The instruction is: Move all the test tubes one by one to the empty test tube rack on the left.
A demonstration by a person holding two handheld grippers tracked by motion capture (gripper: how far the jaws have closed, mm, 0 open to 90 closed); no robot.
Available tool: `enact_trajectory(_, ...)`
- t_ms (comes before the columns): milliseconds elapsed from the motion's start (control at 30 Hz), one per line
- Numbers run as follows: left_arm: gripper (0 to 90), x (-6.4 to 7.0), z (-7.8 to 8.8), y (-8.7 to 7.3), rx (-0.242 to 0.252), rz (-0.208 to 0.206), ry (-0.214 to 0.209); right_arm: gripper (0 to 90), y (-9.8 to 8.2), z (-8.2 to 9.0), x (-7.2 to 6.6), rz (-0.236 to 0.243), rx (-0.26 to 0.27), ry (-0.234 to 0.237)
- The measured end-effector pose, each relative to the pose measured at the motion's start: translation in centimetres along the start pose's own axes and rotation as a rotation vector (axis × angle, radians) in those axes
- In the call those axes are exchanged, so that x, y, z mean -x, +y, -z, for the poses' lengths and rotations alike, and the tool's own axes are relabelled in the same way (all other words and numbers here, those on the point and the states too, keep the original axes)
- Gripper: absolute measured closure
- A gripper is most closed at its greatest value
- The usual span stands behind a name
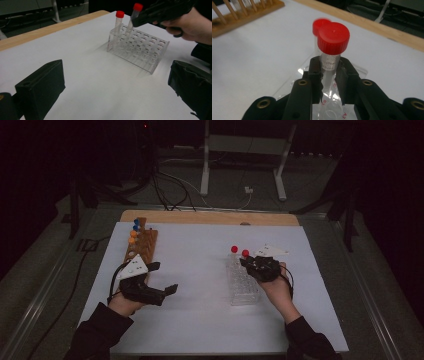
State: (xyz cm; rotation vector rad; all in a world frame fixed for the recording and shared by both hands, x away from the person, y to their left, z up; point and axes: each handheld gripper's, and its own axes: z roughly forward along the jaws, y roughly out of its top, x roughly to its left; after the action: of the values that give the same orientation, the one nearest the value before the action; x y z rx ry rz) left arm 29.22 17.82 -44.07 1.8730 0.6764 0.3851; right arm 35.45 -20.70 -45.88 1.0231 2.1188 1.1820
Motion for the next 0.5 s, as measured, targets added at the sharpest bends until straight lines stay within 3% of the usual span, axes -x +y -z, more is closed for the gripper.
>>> enact_trajectory(300, 1.5, 0.1, 0.1, 0.2, 0.002, -0.004, -0.007, 75.0, 1.0, 2.2, -0.1, -0.005, 0.045, -0.001)
enact_trajectory(500, 1.5, 0.4, 0.3, 0.5, 0.010, -0.009, -0.016, 75.0, 1.8, 3.6, -0.9, 0.005, 0.071, 0.011)
